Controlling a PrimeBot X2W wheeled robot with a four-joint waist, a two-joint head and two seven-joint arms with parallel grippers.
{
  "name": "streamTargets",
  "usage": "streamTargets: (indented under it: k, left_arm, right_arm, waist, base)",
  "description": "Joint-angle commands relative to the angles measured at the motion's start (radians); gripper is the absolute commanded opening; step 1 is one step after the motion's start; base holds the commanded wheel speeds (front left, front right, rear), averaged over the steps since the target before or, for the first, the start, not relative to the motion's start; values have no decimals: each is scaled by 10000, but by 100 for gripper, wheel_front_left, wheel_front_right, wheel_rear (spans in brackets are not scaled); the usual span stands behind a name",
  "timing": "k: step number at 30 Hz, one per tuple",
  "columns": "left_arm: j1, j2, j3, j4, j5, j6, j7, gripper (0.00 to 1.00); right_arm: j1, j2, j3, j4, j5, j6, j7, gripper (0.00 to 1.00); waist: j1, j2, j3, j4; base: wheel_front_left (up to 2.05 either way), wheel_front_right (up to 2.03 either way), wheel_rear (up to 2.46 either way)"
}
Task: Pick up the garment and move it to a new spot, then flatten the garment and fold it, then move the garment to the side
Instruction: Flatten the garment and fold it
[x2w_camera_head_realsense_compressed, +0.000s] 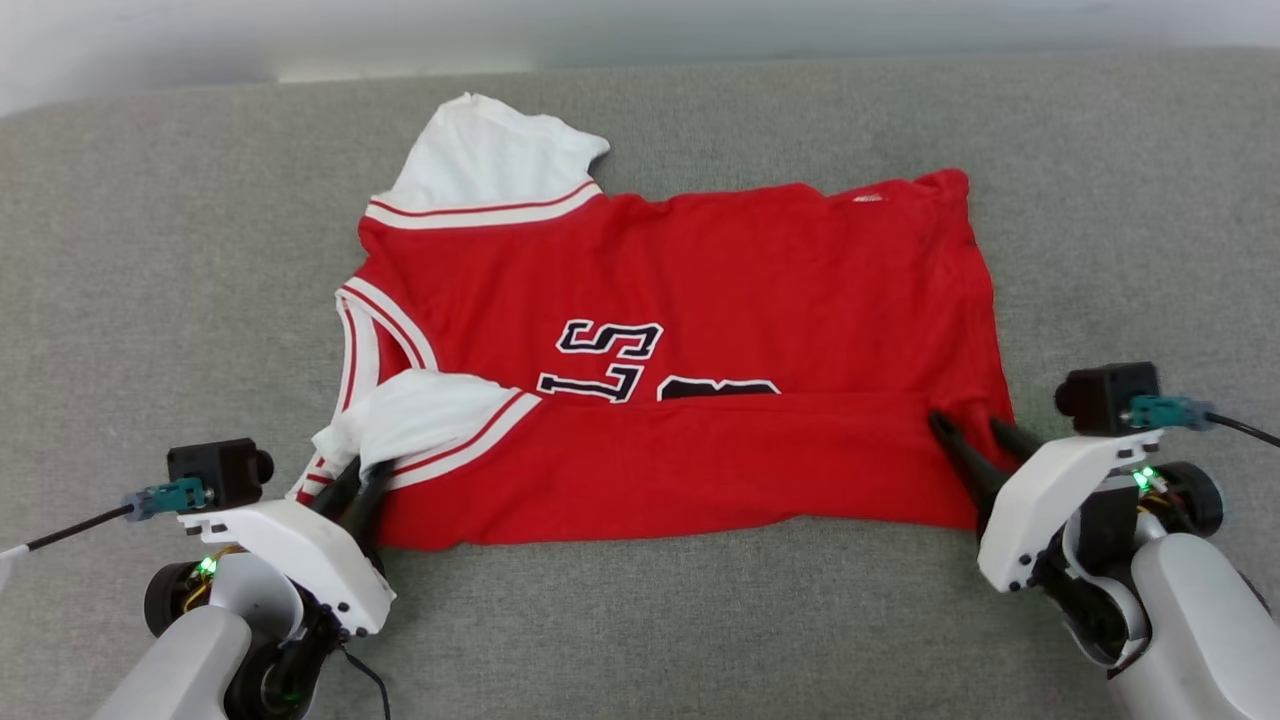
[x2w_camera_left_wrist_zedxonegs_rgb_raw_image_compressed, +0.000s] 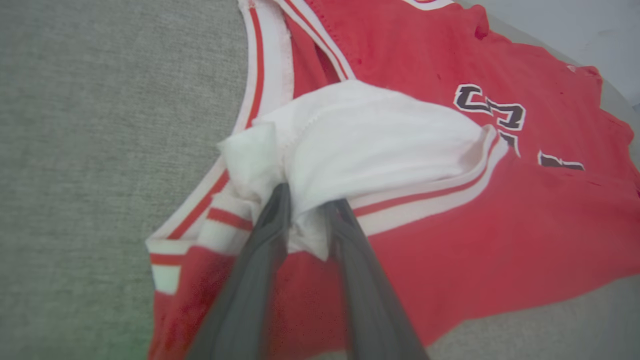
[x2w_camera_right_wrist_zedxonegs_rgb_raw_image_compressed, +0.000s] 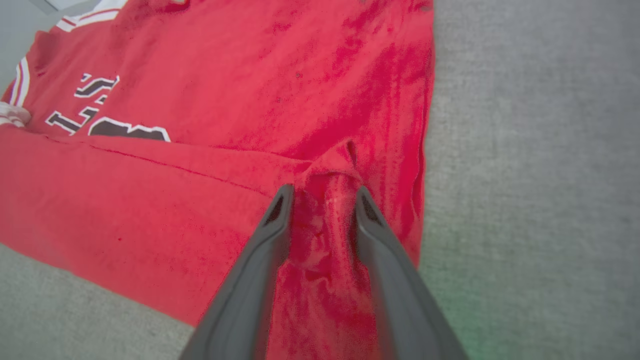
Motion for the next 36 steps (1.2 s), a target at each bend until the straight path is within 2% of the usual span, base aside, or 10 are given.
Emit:
streamTargets:
  k: [1,8,14,19,26,32,33,34,35,36]
  left_arm:
    - [7,-19,-72,95,25,-36,-42,100]
    - [351,760,291,-654,6,300,127,100]
    - [824,2425,-27,-2017,-202,436,2310,100]
    - [1082,3047,-13,-2650,-751,778,3603,100]
    - [1121,3125,239,-2223,-1346,995,4126,100]
    - [1402,2786,-95,-1841,-2204,777,5189,100]
    - [1487,2705,-215,-1843,-2388,726,5470,77]
    - [1523,2647,-276,-1876,-2488,689,5602,28]
    - [1514,2597,-264,-1900,-2557,630,5620,0]
    - [1532,2544,-289,-1914,-2657,579,5719,0]
  right_arm:
    - [40,-35,-56,-111,-2,-7,-500,100]
    - [594,223,-668,-974,-451,-6,-2601,100]
    - [1230,608,-1204,-1807,-737,-7,-2676,100]
    - [1589,915,-1498,-2379,-906,-7,-2461,100]
    - [1563,1207,-1599,-2662,-1003,-7,-2336,100]
    - [1535,1295,-1751,-2591,-852,-6,-2316,100]
    - [1550,1292,-1769,-2581,-830,-6,-2284,100]
    - [1548,1257,-1822,-2595,-788,-7,-2282,100]
    - [1569,1229,-1894,-2550,-750,-7,-2188,100]
    - [1590,1229,-1944,-2536,-667,-7,-2107,100]
  waist:
    - [-2,0,-224,45]
    - [-2,0,-1032,13]
    - [-2,0,-1275,-205]
    - [-2,0,-935,-489]
    - [-2,0,-187,-1002]
    - [-2,0,100,-1289]
    - [-2,0,104,-1303]
    - [-2,0,101,-1309]
    - [-2,0,82,-1309]
    - [-2,0,50,-1301]
  base:
    - [0,0,0]
    - [0,0,0]
    - [0,0,0]
    - [0,0,0]
    - [0,0,0]
    - [0,0,0]
    - [0,0,0]
    - [0,0,0]
    - [0,0,0]
    - [0,0,0]
